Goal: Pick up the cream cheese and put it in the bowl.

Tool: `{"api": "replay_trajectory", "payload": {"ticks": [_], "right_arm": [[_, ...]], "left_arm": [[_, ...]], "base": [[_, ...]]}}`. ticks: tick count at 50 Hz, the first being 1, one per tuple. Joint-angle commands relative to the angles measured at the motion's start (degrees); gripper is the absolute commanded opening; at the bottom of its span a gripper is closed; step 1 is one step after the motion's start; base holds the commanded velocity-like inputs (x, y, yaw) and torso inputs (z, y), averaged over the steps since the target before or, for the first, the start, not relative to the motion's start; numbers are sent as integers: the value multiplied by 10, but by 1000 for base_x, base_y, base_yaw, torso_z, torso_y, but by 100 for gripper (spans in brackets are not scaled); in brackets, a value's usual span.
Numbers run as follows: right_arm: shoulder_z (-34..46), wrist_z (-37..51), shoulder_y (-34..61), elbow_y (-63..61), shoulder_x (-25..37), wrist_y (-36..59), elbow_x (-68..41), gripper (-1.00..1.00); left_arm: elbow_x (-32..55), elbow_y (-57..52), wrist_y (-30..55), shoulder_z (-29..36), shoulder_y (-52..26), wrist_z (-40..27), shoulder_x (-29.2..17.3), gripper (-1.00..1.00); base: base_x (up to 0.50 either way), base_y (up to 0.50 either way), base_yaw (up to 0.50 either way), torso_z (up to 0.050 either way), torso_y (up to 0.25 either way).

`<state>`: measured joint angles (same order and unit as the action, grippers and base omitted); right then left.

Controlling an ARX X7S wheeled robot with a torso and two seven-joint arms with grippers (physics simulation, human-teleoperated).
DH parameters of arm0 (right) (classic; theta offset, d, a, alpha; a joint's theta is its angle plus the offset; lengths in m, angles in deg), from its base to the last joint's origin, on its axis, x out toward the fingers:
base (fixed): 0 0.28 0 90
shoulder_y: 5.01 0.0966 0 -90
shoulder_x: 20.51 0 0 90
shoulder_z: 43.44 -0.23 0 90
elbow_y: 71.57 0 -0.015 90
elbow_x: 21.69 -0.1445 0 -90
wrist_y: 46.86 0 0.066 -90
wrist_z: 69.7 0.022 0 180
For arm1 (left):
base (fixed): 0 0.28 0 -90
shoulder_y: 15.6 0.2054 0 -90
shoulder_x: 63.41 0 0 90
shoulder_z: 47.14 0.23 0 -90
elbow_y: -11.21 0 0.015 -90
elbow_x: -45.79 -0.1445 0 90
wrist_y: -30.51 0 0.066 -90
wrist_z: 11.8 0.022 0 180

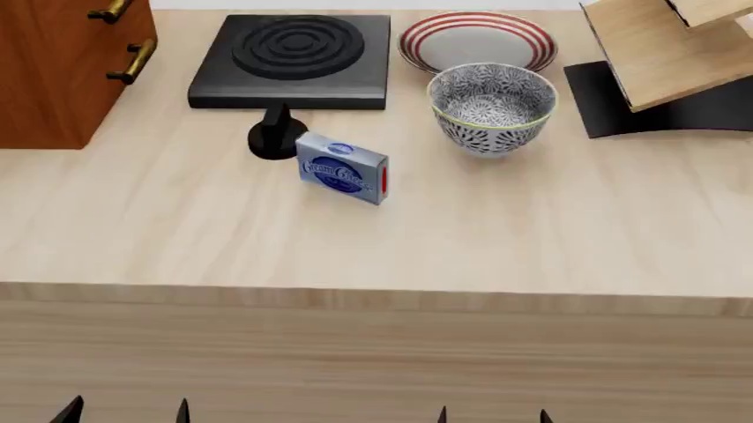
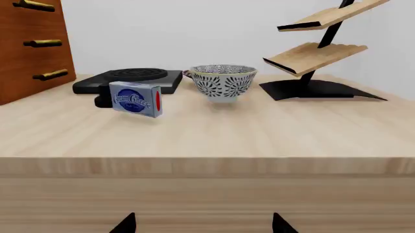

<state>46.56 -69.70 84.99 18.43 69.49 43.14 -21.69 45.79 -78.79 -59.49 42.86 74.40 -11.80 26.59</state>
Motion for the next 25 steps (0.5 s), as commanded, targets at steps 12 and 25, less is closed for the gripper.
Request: {"api": "replay_trajectory", "payload": {"ticks": [12, 25], "right_arm": [[21, 26, 0, 2, 26, -4, -32, 100], [32, 38, -2, -3, 36, -2, -41, 100]], "left_arm": [[31, -8, 3, 28, 4, -28, -25, 100], [19, -9, 9, 33, 3, -46, -27, 100]], "base": [[0, 0, 0, 0, 0], [0, 0, 0, 0, 0]]}}
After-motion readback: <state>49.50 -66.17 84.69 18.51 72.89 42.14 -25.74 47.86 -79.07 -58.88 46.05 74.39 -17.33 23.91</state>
